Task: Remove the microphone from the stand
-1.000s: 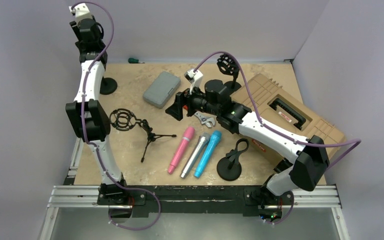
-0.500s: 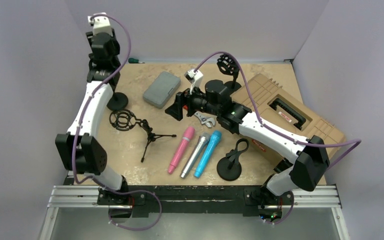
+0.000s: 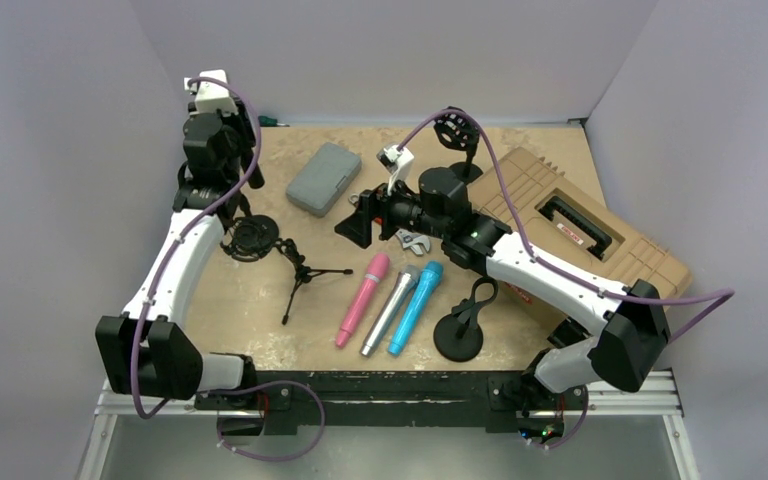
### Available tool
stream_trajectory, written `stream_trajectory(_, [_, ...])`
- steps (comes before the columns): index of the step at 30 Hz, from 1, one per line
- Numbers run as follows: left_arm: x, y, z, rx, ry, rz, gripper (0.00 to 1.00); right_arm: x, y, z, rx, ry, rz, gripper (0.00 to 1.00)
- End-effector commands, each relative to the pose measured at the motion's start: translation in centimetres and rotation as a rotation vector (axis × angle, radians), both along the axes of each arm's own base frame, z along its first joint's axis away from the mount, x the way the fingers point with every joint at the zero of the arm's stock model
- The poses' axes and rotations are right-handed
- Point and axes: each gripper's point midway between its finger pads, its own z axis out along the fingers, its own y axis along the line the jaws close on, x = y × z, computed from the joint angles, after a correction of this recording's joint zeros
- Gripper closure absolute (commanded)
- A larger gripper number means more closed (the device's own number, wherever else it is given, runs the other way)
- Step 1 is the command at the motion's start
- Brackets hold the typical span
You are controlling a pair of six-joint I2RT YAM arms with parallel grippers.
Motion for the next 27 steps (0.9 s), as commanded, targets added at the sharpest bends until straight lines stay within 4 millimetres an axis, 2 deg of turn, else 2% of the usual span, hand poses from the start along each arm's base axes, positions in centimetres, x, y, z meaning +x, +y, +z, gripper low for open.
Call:
stream_trajectory(1, [-1.1,-2.2,4.0,-0.042,-0.155,-0.105,1.0,-0.3,0.0,2.2,0.068,-0.034,0.002,0.19])
stream_trajectory(3, [-1.3,-2.5,3.3,-0.058,-0.132,-0.113,1.0,-0.2,0.1,2.0,0.066,-0.029,0.005,0.19])
stream_trajectory(4, [-1.4,-2.5,3.0,-0.071,-0.113,-0.113,0.95,-0.2,0.2,1.9,0.065,-0.028,0.004,0.19])
stream_trajectory(7, [-2.0,-2.2,2.4,-0.115,-0.056,-0.08,0.6,0.1,0.3,1.8,0.06,-0.031,-0.003,0.19])
stream_trajectory(10, [-2.9,-1.5,2.3,-0.125,-0.007,-0.036,0.44,0.9,0.6,1.9,0.046,-0.045,-0.016,0.19])
stream_trajectory(14, [-4.1,-1.4,4.2,-0.127,-0.017,-0.04,0.22,1.7,1.3,3.2,0.047,-0.074,-0.024,0.19])
stream_trajectory(20, [-6.9,-1.7,7.0,-0.149,-0.046,-0.073,0.11,3.6,3.3,6.4,0.078,-0.13,-0.028,0.19])
stream_trajectory(23, [-9.1,-1.6,9.1,-0.154,-0.093,-0.083,0.04,4.8,4.5,8.1,0.089,-0.17,-0.043,0.19])
stream_trajectory(27, [-11.8,-0.3,11.3,-0.151,-0.164,-0.035,0.0,6.4,6.5,10.4,0.106,-0.232,-0.064,0.19])
